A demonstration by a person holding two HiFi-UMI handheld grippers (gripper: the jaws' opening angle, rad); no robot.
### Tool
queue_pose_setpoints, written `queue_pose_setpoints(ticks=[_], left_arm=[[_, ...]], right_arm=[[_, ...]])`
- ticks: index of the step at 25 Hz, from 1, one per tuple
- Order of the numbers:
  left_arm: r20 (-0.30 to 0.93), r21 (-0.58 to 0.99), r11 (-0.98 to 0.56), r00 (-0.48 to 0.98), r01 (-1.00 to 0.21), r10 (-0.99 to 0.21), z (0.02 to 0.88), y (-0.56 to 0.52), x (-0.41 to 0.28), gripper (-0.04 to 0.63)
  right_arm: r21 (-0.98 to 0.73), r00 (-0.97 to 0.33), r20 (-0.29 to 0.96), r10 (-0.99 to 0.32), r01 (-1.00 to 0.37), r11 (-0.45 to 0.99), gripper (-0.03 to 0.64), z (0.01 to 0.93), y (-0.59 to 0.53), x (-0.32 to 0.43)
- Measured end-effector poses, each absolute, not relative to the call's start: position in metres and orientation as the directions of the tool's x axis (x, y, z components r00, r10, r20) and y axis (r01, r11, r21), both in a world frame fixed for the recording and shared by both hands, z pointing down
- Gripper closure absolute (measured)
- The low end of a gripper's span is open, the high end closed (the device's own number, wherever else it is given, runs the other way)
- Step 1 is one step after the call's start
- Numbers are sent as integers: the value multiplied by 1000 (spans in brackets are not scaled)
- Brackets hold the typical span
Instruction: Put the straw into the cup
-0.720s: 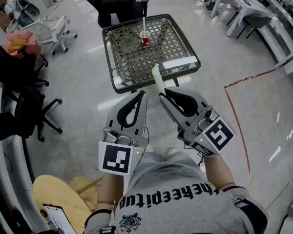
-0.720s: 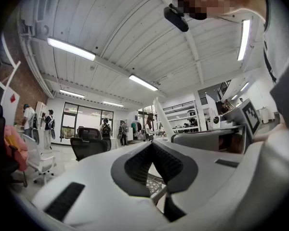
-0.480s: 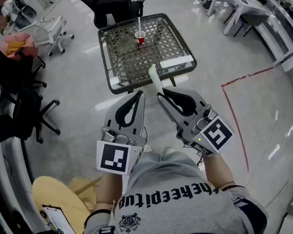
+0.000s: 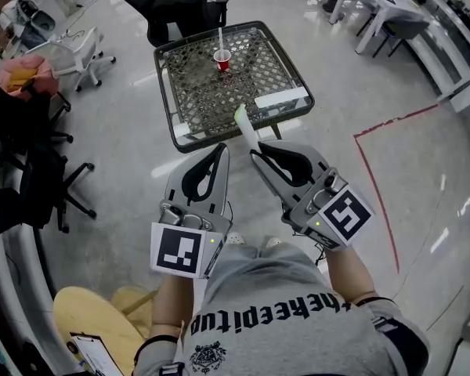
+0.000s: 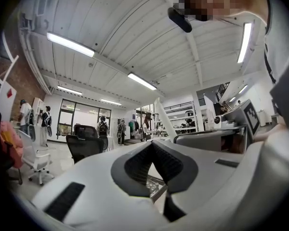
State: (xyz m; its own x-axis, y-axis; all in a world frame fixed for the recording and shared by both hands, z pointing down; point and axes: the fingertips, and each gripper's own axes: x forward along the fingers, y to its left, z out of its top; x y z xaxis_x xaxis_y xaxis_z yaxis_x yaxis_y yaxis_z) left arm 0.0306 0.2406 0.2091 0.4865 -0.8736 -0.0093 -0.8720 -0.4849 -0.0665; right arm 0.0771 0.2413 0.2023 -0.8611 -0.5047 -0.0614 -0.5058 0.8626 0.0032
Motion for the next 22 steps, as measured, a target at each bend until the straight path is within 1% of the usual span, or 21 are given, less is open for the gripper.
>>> queue_pose_setpoints(ticks=[2,5,12,14,17,22], left_arm=[[-31,-61,-491,493,-869,-869,208,239,28,572],[-28,-55,-509,511,-859,-859,212,236,21,572],[65,-90,-603,600,-792,-798,237,238,5,572],[55,-76,-626,624,-776,-780,240,237,6,572],[-13,-30,-642,643,-766,-766,239,233,6,572],[6,-12,-640,640,-768,-768,244,221,11,572]], right_arm=[[3,-857,-52,-513,-514,858,563,205,240,75],[-6,-851,-42,-524,-524,852,560,210,237,67],[-44,-827,-68,-558,-556,830,559,221,234,53],[-35,-822,-59,-567,-566,824,560,224,234,52],[-2,-816,-47,-576,-576,817,561,227,234,50],[-5,-822,-2,-569,-569,822,561,233,225,55]])
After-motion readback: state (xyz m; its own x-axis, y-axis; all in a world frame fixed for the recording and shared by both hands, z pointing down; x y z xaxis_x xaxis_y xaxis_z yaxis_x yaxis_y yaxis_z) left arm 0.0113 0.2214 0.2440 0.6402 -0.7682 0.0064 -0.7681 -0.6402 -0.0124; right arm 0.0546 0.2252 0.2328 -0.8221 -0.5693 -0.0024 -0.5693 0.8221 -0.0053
